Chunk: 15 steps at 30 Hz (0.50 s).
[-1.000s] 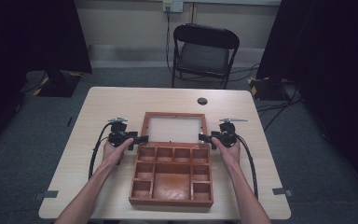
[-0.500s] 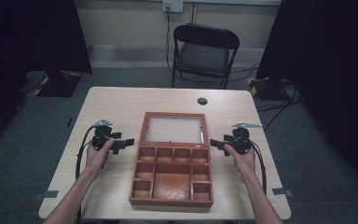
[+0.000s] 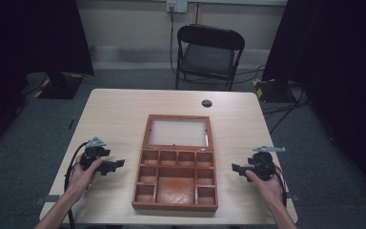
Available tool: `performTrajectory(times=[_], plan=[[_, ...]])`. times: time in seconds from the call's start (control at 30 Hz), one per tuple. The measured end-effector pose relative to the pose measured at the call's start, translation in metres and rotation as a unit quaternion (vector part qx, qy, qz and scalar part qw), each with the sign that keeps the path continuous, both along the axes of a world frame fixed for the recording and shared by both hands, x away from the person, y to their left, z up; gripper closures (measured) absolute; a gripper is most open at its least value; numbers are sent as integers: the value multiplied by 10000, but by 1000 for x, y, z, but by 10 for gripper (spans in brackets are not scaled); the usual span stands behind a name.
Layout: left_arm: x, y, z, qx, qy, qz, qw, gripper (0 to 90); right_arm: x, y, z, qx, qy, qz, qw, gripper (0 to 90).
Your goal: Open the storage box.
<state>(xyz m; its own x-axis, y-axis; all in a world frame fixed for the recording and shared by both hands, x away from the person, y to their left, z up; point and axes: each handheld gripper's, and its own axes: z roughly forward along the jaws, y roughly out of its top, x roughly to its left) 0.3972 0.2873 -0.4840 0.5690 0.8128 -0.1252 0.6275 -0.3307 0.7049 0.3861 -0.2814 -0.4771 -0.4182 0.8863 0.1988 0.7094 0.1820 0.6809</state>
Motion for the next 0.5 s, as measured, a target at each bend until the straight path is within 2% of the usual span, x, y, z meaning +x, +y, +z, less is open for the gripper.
performTrajectory(times=[0.1, 0.17, 0.23, 0.27, 0.3, 0.4, 0.5], plan=[[-4, 4, -7, 152, 31, 68, 9999, 161, -9, -6, -9, -234, 133, -164, 9995, 153], [-6, 6, -10, 317, -132, 111, 9993, 156, -14, -6, -11, -460, -46, -347, 9983, 151], [-8, 6, -14, 180, -263, 326, 9990, 156, -17, -6, -15, -475, -242, -474, 9975, 146], [-10, 5, -16, 366, -391, 318, 9981, 155, -18, -4, -18, -711, -430, -497, 9953, 138], [-12, 2, -18, 444, -523, 330, 9971, 153, -19, -2, -22, -898, -616, -474, 9929, 116], [-14, 0, -18, 400, -514, 399, 9971, 141, -20, -2, -23, -862, -634, -537, 9928, 114], [-12, 1, -18, 459, -506, 372, 9970, 124, -20, -2, -23, -862, -632, -556, 9927, 114]])
